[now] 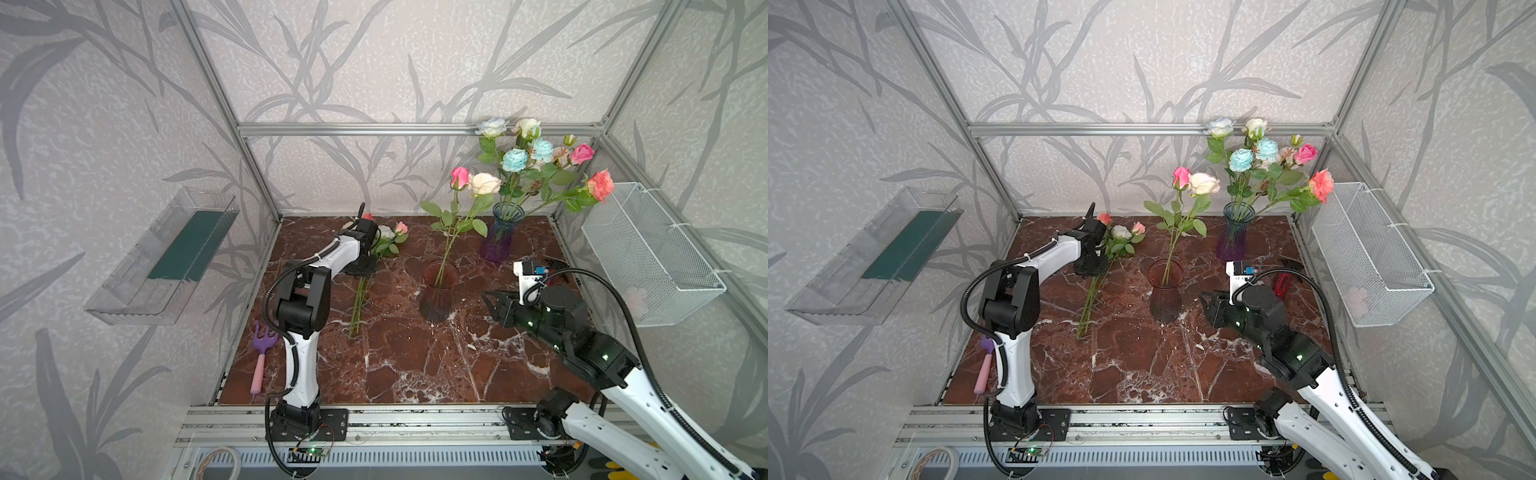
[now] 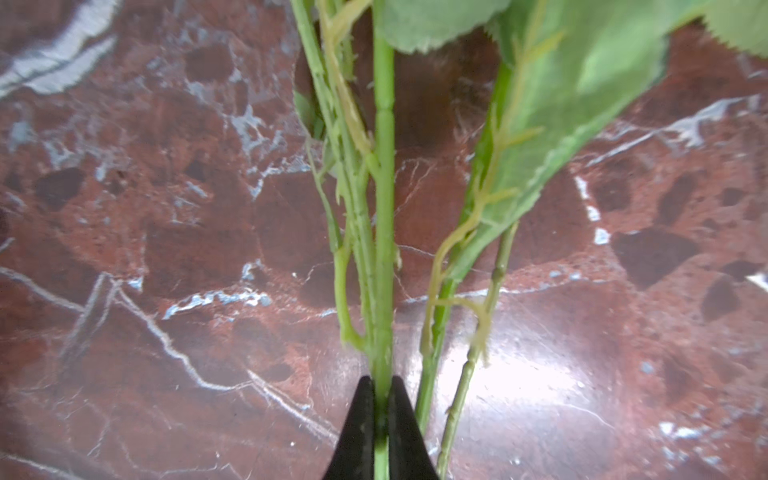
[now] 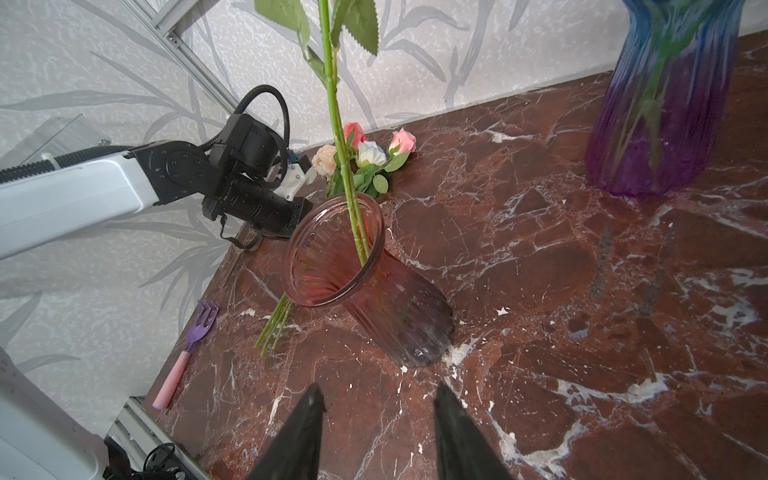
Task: Arrange the flowers into the vase
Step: 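Close the left gripper on a pink rose stem and lift it upright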
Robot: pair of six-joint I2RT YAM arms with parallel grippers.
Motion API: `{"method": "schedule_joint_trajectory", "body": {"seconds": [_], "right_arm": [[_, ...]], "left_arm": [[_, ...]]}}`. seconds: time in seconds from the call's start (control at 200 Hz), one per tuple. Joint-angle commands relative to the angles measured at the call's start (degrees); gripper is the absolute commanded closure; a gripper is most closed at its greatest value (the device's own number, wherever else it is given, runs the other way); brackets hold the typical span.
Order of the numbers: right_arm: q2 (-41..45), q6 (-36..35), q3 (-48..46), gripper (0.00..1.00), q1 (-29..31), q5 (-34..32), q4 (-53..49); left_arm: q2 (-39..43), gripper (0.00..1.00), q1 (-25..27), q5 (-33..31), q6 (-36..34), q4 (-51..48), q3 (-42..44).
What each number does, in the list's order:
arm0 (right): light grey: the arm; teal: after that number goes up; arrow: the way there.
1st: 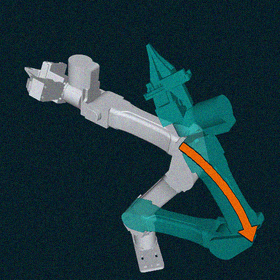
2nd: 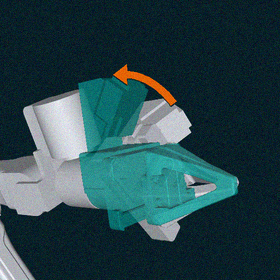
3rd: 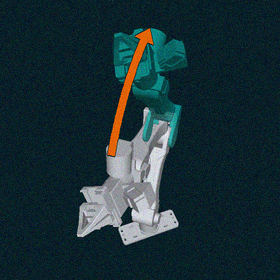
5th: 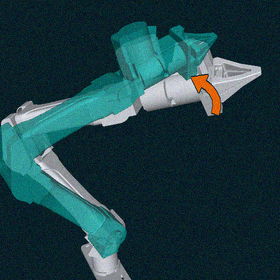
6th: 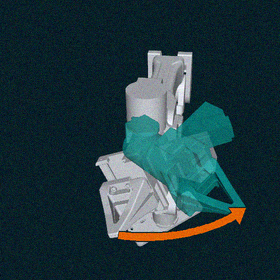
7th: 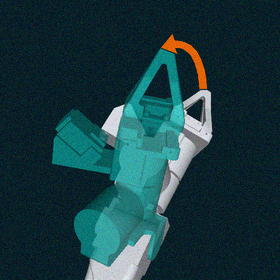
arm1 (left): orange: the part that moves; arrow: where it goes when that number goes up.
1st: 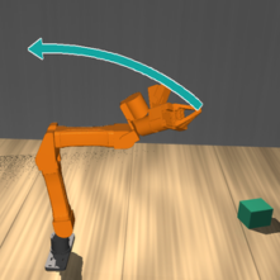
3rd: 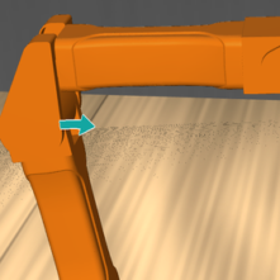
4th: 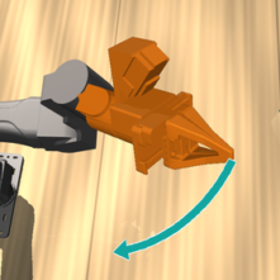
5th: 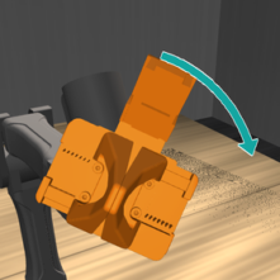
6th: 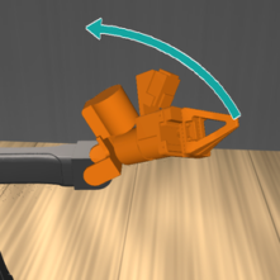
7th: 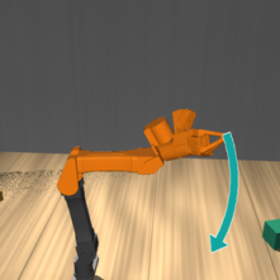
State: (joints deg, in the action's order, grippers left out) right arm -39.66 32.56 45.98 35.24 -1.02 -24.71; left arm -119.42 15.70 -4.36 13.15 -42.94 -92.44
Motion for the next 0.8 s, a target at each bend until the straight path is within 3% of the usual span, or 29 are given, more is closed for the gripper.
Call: {"method": "schedule_joint_trajectory", "body": {"seconds": [0.0,0.24,0.53,0.795], "right_arm": [[0.2,0.6,1.1,0.56,0.1,0.5,0.9],[0.2,0.9,0.7,0.56,0.1,0.4,1.2],[-0.2,0.5,0.7,0.56,0.1,0.7,1.6],[0.5,-0.1,2.8,0.57,0.1,0.2,0.0]], "left_arm": [[2.0,0.91,0.0,0.6,0.5,-1.4,-0.5],[0.3,0.87,0.0,1.8,0.7,-1.8,-1.1],[0.7,1.0,-0.3,2.0,1.5,-2.0,-1.2],[14.2,1.0,-0.2,4.9,2.8,0.7,2.6]]}}
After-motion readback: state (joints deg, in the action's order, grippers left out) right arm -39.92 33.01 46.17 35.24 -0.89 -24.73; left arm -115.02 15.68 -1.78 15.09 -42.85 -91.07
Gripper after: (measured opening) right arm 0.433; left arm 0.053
